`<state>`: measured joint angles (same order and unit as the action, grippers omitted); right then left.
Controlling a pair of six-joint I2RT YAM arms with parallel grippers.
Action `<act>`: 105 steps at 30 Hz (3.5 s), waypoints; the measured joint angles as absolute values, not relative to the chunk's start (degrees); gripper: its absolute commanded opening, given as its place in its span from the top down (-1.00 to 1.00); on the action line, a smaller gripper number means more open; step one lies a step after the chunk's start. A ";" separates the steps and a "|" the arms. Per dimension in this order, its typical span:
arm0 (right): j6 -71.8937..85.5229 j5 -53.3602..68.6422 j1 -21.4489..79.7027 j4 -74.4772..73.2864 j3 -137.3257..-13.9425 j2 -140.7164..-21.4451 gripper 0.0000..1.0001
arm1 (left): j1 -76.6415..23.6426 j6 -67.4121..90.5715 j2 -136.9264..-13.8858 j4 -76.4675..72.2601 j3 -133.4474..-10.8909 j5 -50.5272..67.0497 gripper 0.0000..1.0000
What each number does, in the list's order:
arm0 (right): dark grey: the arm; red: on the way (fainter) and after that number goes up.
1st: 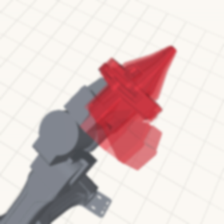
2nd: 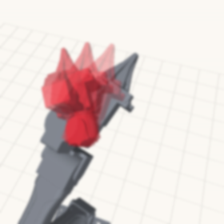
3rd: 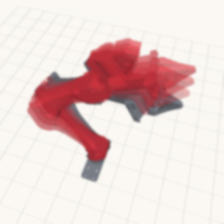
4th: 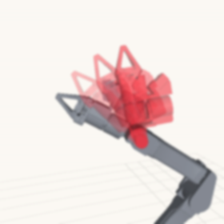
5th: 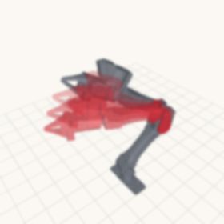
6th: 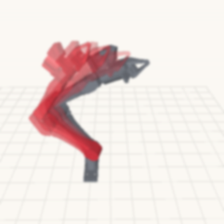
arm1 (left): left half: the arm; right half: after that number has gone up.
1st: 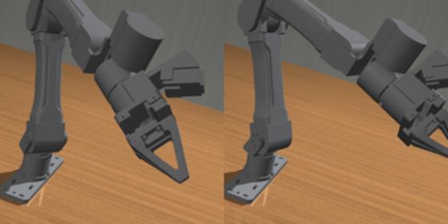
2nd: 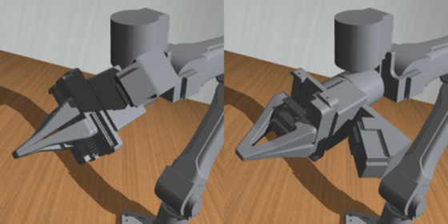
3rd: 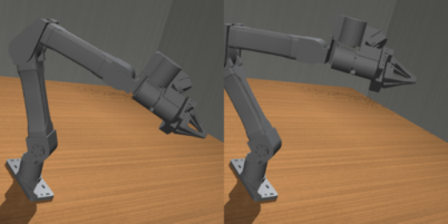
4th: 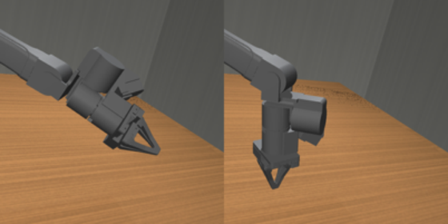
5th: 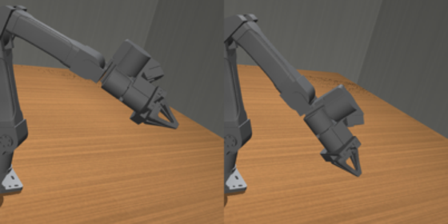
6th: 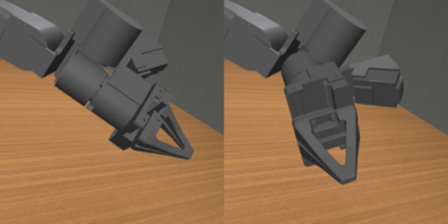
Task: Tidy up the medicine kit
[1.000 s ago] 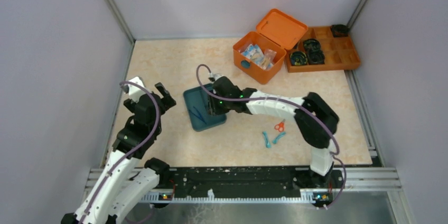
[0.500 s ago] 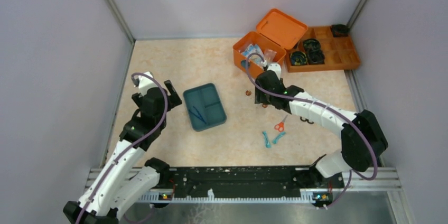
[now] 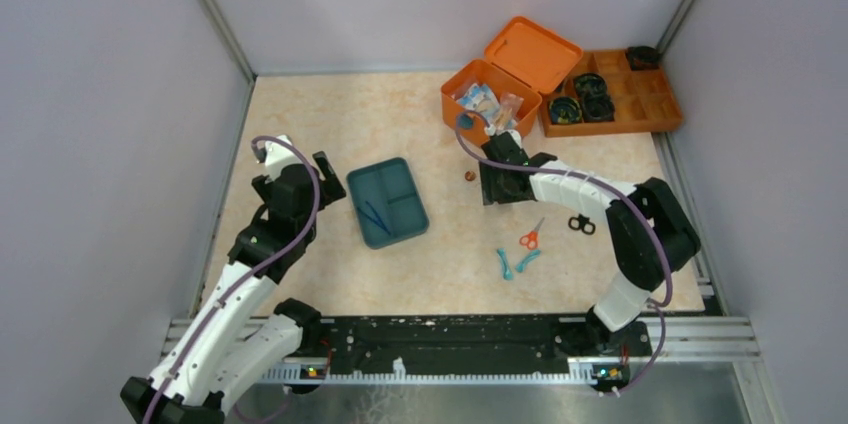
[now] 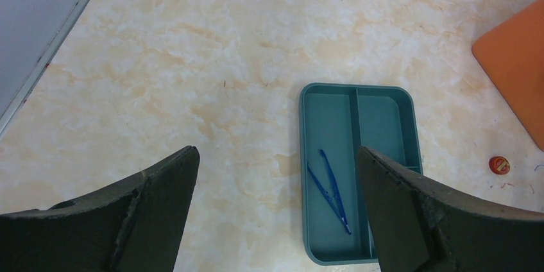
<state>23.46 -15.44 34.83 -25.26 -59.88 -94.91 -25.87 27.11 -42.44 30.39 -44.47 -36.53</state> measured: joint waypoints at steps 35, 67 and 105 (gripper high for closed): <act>21.02 -11.40 30.94 -23.14 -63.13 -102.72 0.43 | -25.87 26.48 -42.94 30.02 -44.45 -34.59 -0.98; 21.15 5.30 45.65 -21.98 -101.67 -127.74 0.43 | -25.87 25.65 -44.14 28.67 -44.42 -31.88 -0.98; 16.05 -3.29 48.73 -26.33 -108.99 -127.87 -0.02 | -25.87 25.63 -43.77 28.64 -44.40 -31.86 -0.98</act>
<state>16.05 -3.29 48.73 -26.33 -108.99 -127.87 -25.87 25.63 -43.77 28.64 -44.40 -31.86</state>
